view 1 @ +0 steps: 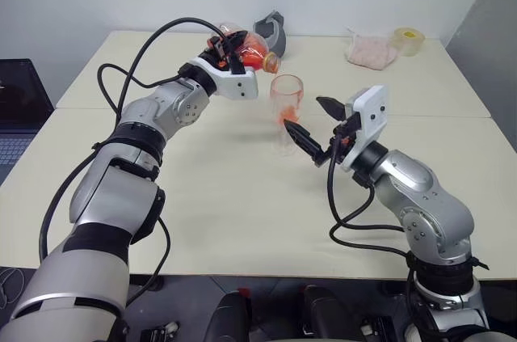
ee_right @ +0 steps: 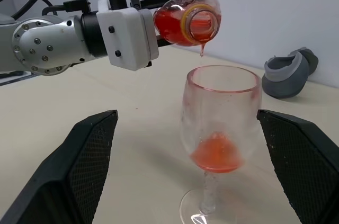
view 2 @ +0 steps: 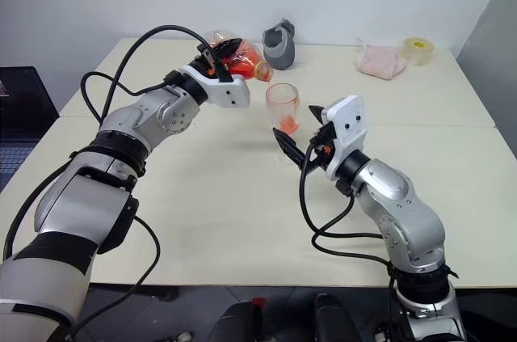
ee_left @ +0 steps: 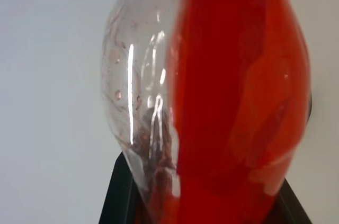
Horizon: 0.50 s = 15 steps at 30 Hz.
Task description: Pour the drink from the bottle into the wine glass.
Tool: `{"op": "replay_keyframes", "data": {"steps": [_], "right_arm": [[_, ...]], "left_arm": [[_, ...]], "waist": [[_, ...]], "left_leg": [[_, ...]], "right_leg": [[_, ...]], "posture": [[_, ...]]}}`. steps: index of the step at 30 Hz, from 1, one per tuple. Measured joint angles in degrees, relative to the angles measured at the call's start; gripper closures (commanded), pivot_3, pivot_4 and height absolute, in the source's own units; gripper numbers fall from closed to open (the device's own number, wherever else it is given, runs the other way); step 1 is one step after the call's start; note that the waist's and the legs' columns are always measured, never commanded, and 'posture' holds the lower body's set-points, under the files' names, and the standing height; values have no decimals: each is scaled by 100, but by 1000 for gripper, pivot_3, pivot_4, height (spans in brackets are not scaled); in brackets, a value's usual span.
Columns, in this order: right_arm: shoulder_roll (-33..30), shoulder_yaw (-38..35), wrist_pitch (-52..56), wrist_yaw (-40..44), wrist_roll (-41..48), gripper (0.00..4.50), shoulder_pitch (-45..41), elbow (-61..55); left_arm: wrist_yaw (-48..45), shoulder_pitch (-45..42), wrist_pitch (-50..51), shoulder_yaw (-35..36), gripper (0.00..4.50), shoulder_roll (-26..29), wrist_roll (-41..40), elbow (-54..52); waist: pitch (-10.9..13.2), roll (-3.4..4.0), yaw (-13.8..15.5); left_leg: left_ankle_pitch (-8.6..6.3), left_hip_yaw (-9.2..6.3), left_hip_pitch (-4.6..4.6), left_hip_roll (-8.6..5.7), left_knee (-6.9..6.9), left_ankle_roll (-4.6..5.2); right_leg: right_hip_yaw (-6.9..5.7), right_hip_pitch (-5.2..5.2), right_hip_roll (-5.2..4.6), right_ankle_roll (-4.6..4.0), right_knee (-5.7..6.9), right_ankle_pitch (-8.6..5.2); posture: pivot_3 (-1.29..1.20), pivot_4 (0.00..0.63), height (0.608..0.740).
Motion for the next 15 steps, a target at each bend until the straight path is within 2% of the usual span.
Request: {"op": "replay_keyframes", "data": {"steps": [15], "right_arm": [[64,267,-53,-43,-223,0,247,-106]], "left_arm": [[65,-138,99,-28,3584,-119,2,129]], "waist": [[0,0,-4]], "left_leg": [[0,1,0,-1,4,0]], "right_leg": [[1,0,0,0,1,0]], "posture": [[0,150,740]]}}
